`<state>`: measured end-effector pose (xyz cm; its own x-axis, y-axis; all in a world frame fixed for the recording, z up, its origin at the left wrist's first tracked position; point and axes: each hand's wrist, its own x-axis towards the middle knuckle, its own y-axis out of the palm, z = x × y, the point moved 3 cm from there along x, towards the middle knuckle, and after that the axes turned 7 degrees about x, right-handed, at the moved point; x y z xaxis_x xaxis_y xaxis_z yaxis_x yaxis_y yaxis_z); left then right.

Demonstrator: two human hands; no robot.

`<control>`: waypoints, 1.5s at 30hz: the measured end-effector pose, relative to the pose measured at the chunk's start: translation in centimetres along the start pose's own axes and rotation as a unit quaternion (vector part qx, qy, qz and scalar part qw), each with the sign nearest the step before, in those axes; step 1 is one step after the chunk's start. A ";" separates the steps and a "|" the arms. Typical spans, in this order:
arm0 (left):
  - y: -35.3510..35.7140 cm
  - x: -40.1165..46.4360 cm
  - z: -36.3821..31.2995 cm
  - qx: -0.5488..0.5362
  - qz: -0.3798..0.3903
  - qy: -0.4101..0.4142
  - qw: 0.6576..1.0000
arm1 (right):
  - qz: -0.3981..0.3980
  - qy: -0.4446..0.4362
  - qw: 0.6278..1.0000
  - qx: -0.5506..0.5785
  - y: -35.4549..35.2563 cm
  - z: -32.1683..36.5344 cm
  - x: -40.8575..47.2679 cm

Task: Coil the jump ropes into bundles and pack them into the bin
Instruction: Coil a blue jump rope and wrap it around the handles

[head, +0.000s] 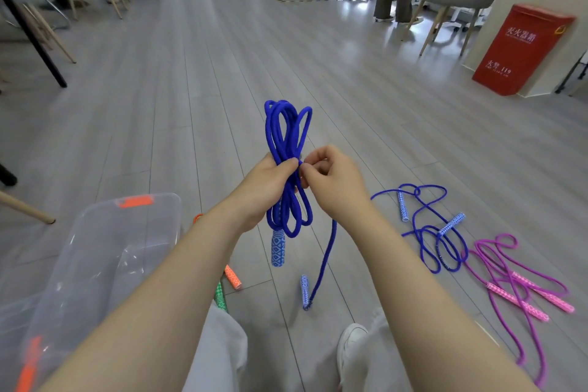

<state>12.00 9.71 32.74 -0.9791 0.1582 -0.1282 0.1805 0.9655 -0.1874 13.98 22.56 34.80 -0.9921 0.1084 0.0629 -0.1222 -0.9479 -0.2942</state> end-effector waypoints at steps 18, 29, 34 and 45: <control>-4.2 1.2 0.3 -0.127 -0.264 -0.016 0.956 | 0.141 0.028 0.987 -0.078 -2.4 -0.1 0.2; -6.5 0.7 0.1 -0.128 -0.356 -0.015 0.926 | 0.059 0.036 0.995 -0.078 -5.8 -0.3 0.3; -4.5 0.6 -0.4 -0.030 -0.242 0.024 0.969 | 0.128 0.015 0.990 -0.050 -4.0 0.2 -0.3; -0.8 -0.5 -0.3 0.037 -0.007 0.011 0.999 | 0.158 -0.082 0.984 0.022 -1.2 1.2 -0.9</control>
<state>12.27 8.91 33.27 -0.9832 0.1509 -0.1031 0.1731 0.9498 -0.2605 15.09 23.27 36.22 -0.9622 -0.2398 0.1289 0.1960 -0.9389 -0.2830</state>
